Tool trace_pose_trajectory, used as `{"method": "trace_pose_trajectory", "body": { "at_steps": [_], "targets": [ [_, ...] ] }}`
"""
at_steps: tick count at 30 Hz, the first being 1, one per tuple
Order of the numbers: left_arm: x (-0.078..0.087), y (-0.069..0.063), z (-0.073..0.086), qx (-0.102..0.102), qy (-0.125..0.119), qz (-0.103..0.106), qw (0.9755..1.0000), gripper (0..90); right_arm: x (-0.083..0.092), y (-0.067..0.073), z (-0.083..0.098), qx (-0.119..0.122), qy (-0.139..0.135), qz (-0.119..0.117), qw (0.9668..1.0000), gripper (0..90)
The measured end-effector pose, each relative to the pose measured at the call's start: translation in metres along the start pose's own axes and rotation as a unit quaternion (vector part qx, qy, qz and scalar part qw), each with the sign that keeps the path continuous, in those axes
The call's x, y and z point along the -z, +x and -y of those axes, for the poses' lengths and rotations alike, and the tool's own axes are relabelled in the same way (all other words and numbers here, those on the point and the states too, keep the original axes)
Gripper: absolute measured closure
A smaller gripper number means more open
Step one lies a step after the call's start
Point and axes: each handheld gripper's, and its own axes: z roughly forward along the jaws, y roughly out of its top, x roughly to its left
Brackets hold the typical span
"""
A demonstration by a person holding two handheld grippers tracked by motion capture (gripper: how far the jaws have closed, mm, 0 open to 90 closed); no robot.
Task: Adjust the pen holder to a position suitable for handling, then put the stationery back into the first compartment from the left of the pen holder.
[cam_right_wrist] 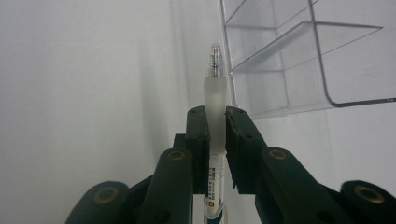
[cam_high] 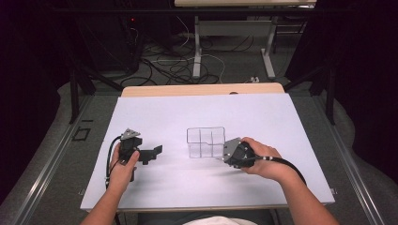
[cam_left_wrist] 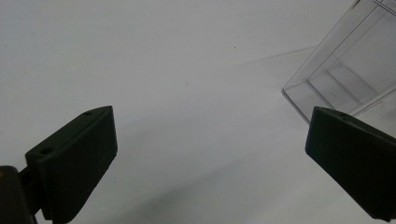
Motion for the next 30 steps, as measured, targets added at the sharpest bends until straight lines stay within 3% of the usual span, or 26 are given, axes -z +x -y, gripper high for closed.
{"method": "trace_pose_trajectory", "body": {
  "at_steps": [8,18,24,28,30],
  "targets": [
    [0.0,0.0,0.0,-0.001,0.0,-0.001,1.0,2.4,0.014,-0.002,-0.007,-0.008,-0.02,0.023,0.9995,80.4],
    [0.001,-0.001,0.0,-0.001,0.001,-0.002,1.0,2.4,0.031,-0.008,-0.009,-0.061,-0.072,0.041,0.9947,80.4],
    [0.001,-0.001,0.0,-0.003,0.001,-0.002,1.0,2.4,0.036,-0.01,-0.009,-0.073,-0.085,0.057,0.992,80.4],
    [0.001,-0.001,0.0,-0.003,0.0,-0.002,1.0,2.4,0.04,-0.014,-0.01,-0.093,-0.104,0.071,0.9877,80.3],
    [0.001,-0.001,0.0,-0.002,-0.001,-0.002,1.0,2.4,0.042,-0.016,-0.009,-0.108,-0.112,0.089,0.9838,80.3]
  ]
}}
